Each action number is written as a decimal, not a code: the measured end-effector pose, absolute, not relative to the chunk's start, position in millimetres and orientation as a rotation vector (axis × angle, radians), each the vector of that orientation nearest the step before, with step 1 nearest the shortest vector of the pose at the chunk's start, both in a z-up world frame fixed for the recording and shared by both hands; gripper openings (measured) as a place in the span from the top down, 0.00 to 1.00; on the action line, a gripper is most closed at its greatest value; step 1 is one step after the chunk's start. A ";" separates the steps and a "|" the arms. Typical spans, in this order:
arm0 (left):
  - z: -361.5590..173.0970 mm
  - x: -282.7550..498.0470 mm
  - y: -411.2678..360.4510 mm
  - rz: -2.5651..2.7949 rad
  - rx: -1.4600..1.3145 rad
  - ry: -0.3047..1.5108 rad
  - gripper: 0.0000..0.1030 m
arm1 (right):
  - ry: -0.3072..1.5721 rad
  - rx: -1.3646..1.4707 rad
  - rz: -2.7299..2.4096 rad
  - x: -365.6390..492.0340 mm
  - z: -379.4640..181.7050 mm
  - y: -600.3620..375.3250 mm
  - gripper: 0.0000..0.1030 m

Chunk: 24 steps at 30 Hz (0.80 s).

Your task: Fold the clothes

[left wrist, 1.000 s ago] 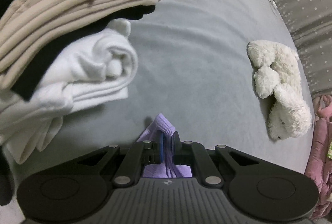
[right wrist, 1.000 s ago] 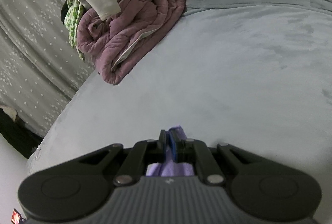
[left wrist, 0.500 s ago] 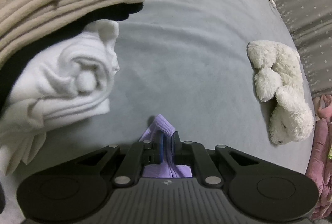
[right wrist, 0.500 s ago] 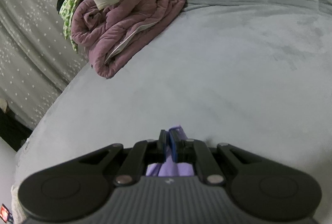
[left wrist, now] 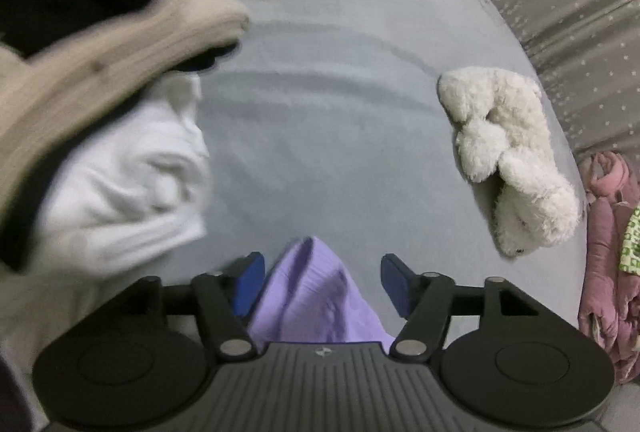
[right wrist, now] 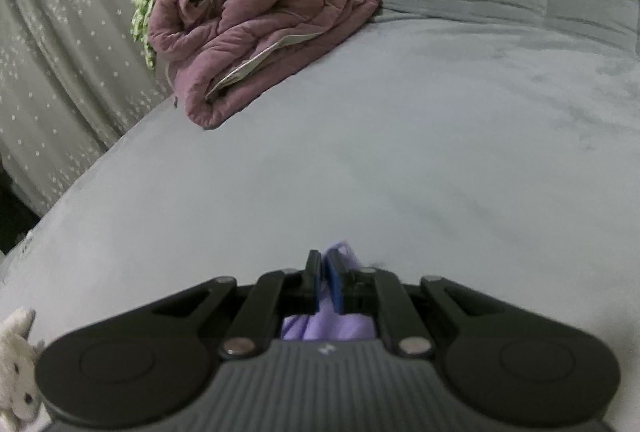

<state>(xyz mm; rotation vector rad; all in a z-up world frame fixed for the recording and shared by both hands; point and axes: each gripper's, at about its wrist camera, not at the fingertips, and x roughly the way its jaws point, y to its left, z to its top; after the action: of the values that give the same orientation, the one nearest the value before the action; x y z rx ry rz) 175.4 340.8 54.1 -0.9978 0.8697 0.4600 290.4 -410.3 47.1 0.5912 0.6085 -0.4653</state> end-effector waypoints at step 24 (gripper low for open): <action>43.0 123.4 280.8 0.370 -0.682 0.784 0.96 | 0.691 -0.107 0.444 217.6 80.3 -144.2 0.60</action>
<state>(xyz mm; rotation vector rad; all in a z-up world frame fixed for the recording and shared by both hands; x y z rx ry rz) 123.4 280.8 43.0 -0.6817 0.7843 0.3701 217.6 -144.2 80.3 -0.1074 0.6907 0.4439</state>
